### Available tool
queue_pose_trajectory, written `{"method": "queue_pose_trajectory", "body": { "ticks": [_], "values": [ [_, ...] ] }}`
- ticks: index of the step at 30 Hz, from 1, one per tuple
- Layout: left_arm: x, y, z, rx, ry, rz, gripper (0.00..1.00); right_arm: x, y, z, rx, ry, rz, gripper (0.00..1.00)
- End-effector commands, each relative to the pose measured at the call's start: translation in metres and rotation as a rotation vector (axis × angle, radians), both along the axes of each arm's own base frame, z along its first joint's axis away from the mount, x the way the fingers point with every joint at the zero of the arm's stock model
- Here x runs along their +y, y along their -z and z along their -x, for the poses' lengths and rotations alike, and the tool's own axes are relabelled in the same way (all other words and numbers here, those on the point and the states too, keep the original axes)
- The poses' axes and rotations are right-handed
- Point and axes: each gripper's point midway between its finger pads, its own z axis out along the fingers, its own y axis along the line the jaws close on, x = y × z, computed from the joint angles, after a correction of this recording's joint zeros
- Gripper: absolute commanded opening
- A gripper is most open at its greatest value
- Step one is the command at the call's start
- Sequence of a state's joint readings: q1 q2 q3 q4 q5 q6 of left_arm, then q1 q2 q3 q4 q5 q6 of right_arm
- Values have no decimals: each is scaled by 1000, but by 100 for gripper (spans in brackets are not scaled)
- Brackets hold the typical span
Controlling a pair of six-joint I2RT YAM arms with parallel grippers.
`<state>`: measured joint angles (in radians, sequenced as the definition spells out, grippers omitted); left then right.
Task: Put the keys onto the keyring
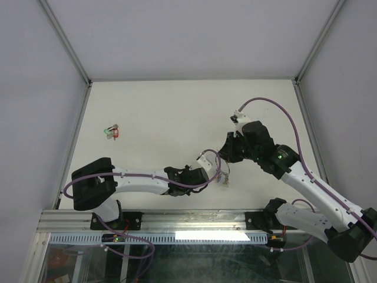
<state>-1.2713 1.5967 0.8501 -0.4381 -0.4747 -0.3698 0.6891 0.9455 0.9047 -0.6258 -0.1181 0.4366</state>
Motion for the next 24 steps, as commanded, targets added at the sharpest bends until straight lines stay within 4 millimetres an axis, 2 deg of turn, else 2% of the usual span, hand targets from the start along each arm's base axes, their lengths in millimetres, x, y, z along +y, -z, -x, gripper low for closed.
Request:
{"method": "queue_pose_trajectory", "body": {
  "ticks": [1, 2, 4, 6, 8, 13, 17, 24],
  "values": [
    [2, 1, -1, -27, 11, -21, 4, 10, -24, -9, -67, -9, -65, 0],
    [4, 1, -1, -34, 9, -25, 0, 9, -24, -10, -68, -9, -65, 0],
    [8, -6, -4, -56, -1, -32, 0, 9, -24, -10, -69, -7, -62, 0],
    [8, -22, -8, -86, 2, -4, 0, 8, -25, -10, -78, -4, -63, 0],
    [-1, -45, -9, -110, 45, 71, 0, 7, -27, -10, -89, -7, -64, 0],
    [-20, -117, -3, -186, 211, 335, 0, 11, -35, -7, -128, -58, -79, 0],
    [-21, -152, 2, -184, 320, 468, 0, 20, -51, 1, -185, -143, -141, 0],
    [-24, -210, 11, -279, 436, 588, 0, 38, -70, 22, -241, -283, -220, 0]
  ]
}}
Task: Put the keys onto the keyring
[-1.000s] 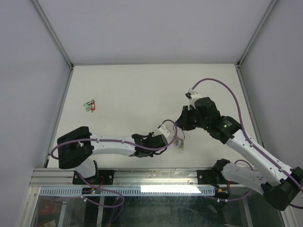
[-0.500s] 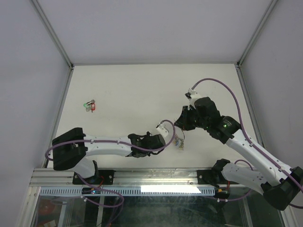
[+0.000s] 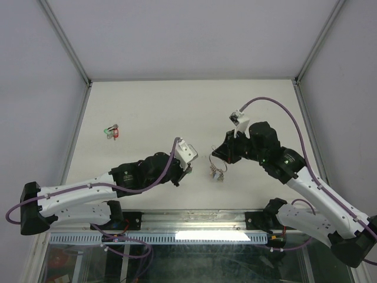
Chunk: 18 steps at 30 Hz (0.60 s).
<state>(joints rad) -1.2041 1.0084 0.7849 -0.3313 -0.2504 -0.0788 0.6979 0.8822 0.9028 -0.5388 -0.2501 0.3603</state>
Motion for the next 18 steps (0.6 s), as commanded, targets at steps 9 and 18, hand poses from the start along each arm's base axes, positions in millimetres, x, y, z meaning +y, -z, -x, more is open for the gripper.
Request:
{"method": "queue_pose_trajectory", "body": {
  "ticks": [9, 18],
  "values": [
    [-22, -99, 10, -294, 243, 183, 0, 42, -36, 31, -132, -234, -110, 0],
    [-28, -111, 7, -373, 290, 149, 0, 46, -41, 37, -97, -221, -129, 0]
  ]
}}
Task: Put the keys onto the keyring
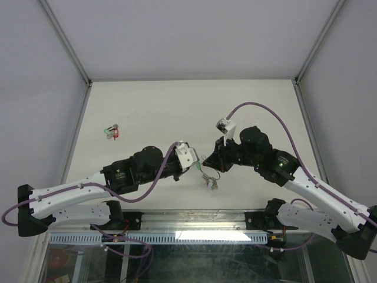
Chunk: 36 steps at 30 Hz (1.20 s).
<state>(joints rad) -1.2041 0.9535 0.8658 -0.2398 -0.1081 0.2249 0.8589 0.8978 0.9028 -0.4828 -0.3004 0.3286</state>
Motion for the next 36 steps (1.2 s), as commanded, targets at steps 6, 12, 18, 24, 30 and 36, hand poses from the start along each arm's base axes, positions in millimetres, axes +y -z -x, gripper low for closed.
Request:
{"method": "queue_pose_trajectory", "body": {
  "ticks": [6, 12, 18, 24, 30, 36],
  "values": [
    [-5, -46, 1, -156, 76, 55, 0, 10, -44, 3, -53, -28, -133, 0],
    [-4, -50, 1, -187, 87, 31, 0, 14, -58, 4, -49, -26, -173, 0],
    [-6, -51, -1, -196, 85, 21, 0, 16, -69, 0, -28, 10, -215, 0],
    [-3, -55, -8, -183, 31, 43, 0, 13, -77, -4, -26, 64, -262, 0],
    [-1, -65, -12, -206, 4, 76, 0, 17, -90, -4, -30, 60, -318, 0],
    [0, -71, -13, -227, 1, 81, 0, 19, -89, -3, -19, 56, -318, 0]
  ]
}}
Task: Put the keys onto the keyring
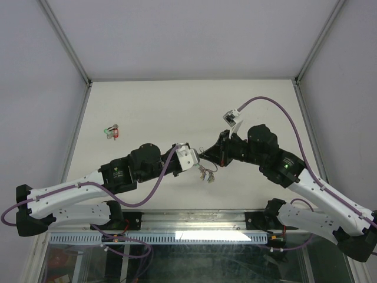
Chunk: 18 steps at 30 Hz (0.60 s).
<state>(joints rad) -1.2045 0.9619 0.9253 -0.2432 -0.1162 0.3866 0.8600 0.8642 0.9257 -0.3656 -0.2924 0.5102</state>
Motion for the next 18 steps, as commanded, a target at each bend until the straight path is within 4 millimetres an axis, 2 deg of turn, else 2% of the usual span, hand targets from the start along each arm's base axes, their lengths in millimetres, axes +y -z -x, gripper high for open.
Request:
{"method": "queue_pose_trajectory", "body": {
  "ticks": [1, 18],
  "values": [
    [1, -44, -5, -68, -21, 109, 0, 7, -41, -1, -62, -7, -122, 0],
    [1, -50, -8, -81, -33, 115, 0, 12, -33, 2, -37, -37, -107, 0]
  ]
}}
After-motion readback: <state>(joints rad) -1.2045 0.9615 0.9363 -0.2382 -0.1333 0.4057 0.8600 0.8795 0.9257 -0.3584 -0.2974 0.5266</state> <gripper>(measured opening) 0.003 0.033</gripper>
